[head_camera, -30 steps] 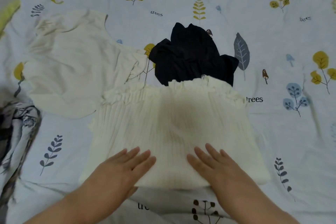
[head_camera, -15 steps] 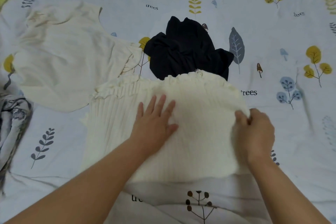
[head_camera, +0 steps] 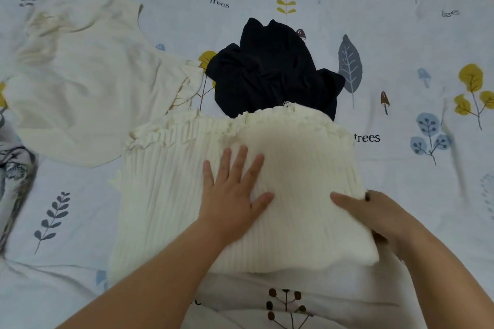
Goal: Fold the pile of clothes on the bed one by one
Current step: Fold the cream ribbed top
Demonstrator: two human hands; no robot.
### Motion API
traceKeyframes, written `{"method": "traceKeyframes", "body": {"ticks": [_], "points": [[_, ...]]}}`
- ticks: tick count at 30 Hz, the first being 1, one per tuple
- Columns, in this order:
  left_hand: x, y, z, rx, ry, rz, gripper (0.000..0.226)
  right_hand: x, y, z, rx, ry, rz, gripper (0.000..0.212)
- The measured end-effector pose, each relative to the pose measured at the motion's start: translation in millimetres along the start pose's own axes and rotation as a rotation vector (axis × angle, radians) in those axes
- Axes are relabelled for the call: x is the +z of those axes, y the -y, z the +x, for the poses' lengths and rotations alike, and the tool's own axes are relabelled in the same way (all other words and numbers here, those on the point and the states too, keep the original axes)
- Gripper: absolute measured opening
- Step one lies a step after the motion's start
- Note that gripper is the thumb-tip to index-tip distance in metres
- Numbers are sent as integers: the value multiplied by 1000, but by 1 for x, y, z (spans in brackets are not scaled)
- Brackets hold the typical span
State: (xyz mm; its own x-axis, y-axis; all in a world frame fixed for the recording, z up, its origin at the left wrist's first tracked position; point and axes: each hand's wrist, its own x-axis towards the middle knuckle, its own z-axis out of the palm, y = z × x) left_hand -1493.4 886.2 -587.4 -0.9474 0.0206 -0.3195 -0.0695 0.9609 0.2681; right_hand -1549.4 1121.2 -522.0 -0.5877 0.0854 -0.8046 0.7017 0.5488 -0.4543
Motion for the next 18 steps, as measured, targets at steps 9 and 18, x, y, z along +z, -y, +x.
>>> {"method": "traceKeyframes", "body": {"ticks": [9, 18], "points": [[-30, -7, -21, 33, 12, -235, 60, -8, 17, -49, -113, 154, 78, 27], [-121, -2, -28, -200, 228, -1605, 55, 82, 79, -130, -511, -14, -155, 40]]}}
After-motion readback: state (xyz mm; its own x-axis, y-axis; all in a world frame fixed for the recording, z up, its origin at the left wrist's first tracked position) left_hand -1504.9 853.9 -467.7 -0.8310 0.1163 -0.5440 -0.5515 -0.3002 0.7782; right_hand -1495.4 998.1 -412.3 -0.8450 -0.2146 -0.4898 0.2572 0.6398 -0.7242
